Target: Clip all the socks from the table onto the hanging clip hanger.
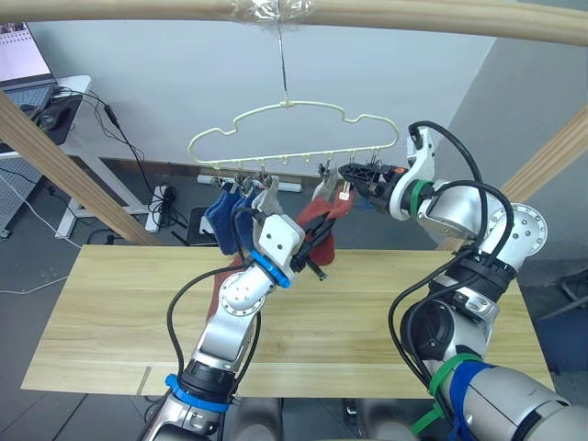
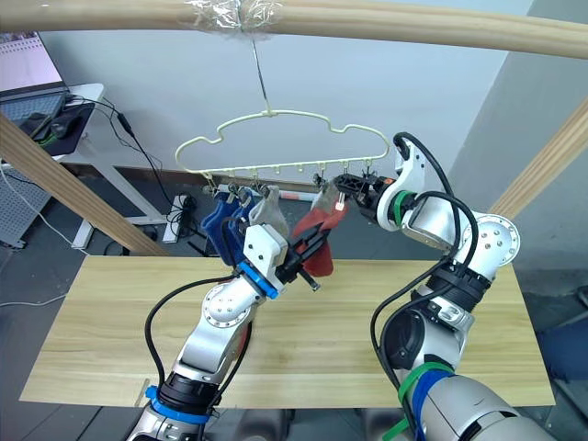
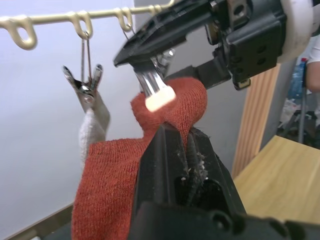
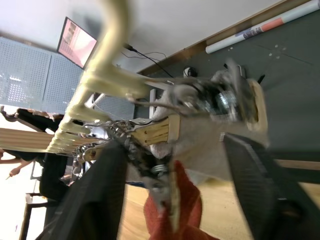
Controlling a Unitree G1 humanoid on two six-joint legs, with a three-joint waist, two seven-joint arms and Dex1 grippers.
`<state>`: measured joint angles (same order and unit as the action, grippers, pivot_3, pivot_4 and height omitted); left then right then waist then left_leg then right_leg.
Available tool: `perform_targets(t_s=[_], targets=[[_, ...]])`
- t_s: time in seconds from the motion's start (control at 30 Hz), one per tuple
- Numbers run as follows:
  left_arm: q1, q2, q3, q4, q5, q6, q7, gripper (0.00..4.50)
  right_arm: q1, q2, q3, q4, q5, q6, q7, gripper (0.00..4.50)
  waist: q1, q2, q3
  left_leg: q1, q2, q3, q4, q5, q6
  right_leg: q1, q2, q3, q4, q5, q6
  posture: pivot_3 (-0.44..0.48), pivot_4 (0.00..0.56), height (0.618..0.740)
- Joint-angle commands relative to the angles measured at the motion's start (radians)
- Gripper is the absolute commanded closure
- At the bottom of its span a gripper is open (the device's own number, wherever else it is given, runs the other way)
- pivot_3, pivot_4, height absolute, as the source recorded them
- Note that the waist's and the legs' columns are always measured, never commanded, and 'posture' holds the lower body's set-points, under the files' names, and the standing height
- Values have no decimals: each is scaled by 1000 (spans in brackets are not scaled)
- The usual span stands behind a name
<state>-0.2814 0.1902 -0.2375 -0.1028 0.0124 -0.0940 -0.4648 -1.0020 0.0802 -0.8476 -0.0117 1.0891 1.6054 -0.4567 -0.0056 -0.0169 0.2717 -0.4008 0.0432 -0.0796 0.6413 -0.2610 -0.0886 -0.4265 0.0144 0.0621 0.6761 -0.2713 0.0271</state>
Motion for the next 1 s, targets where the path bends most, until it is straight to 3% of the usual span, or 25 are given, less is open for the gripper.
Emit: perform_targets(t_s=[0.03, 0.17, 0.27, 0.4, 0.53, 0.67, 0.77, 0.87, 1.0], targets=[[-1, -17, -4, -26, -46, 29, -19, 4500, -21, -46, -19, -8, 135, 8, 52, 131, -1, 0, 0, 0, 0, 0, 0, 0, 0, 0, 0, 0, 0, 0, 0, 72, 270, 740], [6, -71, 28, -46, -206, 186, -52, 4500, 60, -168, 102, -51, 230, 9, 163, 19, -2, 1, 1, -1, 0, 0, 0, -1, 2, 0, 0, 1, -1, 0, 0, 64, 269, 740], [4, -106, 57, -65, -323, 300, -68, 3745, 152, -258, 219, -141, 255, 6, 261, 0, -4, 1, 1, -2, 0, 0, 0, -2, 4, 0, 0, 1, -2, 0, 0, 58, 270, 740], [-1, -156, 102, -96, -489, 451, -65, 2638, 272, -288, 323, -267, 232, -77, 314, 0, -22, 0, 1, -2, 0, 1, 0, -3, 6, 0, 0, 1, -2, -1, 1, 50, 269, 740], [4, -162, 122, -121, -560, 543, -54, 1406, 348, -308, 405, -344, 178, -178, 348, 0, -30, 0, 1, -1, 0, 1, 0, -3, 6, 0, 1, 2, -2, -4, 6, 47, 266, 740], [14, -131, 143, -150, -562, 577, -34, 184, 449, -412, 563, -462, -44, -386, 470, 0, -27, 0, 1, -1, 0, 1, 1, -3, 5, 0, 1, 2, -1, -4, 7, 50, 262, 740], [18, -71, 175, -192, -559, 596, -30, 64, 547, -534, 740, -538, -295, -619, 582, 0, -25, 0, 1, -1, -1, 2, 1, -3, 5, 0, 1, 3, -2, -4, 8, 52, 260, 740], [21, 40, 196, -259, -505, 633, -3, 64, 630, -548, 828, -564, -486, -810, 574, 0, -26, 0, 1, -1, 0, 2, 1, -3, 5, 0, 1, 3, -2, -5, 8, 57, 258, 740], [41, 165, 193, -346, -355, 623, 76, 0, 684, -484, 915, -594, -655, -957, 522, 943, -27, 0, 1, 0, 1, 2, -1, -1, 1, 0, 1, 4, -2, -5, 8, 79, 259, 740]])
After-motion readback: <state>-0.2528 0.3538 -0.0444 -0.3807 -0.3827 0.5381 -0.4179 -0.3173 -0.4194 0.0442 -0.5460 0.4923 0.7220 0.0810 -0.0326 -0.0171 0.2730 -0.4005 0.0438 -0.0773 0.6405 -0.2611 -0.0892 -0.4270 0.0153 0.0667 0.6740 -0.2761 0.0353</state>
